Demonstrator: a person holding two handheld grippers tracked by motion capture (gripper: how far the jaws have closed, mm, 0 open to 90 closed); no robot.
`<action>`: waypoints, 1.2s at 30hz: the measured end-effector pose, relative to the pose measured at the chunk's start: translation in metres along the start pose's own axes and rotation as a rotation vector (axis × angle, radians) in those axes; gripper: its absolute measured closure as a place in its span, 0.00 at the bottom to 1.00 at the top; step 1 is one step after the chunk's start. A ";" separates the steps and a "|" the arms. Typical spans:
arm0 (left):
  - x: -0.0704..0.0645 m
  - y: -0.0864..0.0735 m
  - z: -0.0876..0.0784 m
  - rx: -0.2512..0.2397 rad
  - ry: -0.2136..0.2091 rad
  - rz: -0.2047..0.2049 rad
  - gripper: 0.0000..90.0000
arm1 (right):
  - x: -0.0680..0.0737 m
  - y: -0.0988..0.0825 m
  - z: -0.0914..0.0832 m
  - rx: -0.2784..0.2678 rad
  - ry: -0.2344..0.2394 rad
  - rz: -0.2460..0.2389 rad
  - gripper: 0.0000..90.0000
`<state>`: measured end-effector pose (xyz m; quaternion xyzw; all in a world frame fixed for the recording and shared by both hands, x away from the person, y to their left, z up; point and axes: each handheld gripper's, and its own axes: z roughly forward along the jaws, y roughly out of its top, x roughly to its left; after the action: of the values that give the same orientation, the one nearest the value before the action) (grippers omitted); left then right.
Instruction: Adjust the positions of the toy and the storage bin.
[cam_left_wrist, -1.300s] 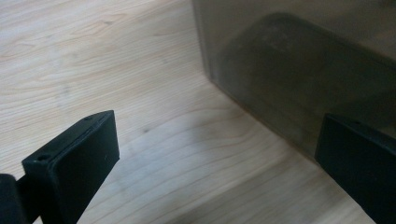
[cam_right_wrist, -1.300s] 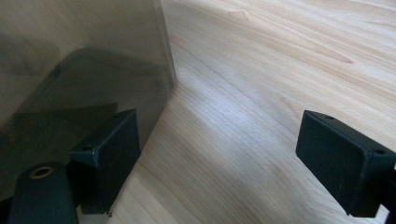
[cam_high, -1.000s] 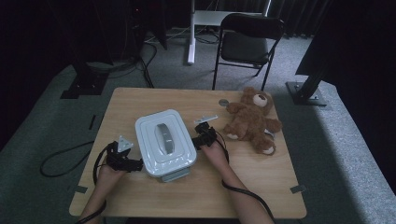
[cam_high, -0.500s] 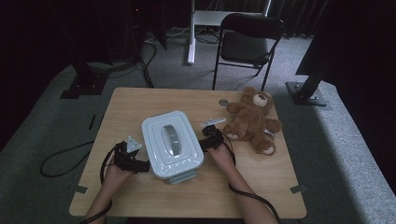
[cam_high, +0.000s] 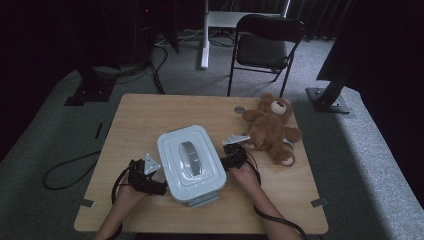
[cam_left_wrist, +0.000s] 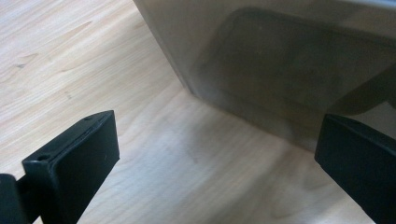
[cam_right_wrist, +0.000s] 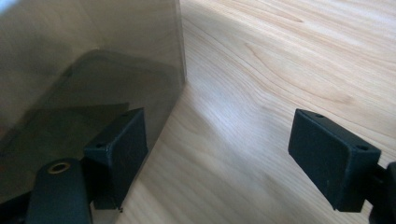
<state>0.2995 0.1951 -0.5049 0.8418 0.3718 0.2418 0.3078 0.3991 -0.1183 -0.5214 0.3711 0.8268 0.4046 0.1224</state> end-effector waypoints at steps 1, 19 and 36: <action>-0.002 0.000 0.000 -0.002 -0.003 0.001 0.01 | 0.000 -0.002 -0.003 -0.003 -0.007 -0.005 0.21; -0.023 0.002 0.008 -0.009 -0.131 0.048 0.01 | 0.000 -0.041 -0.048 -0.032 -0.103 -0.135 0.15; -0.027 0.010 0.012 -0.021 -0.199 0.042 0.01 | -0.029 -0.100 -0.094 -0.036 -0.115 -0.056 0.14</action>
<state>0.2958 0.1648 -0.5112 0.8659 0.3191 0.1672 0.3471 0.3204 -0.2331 -0.5401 0.3680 0.8211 0.3938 0.1878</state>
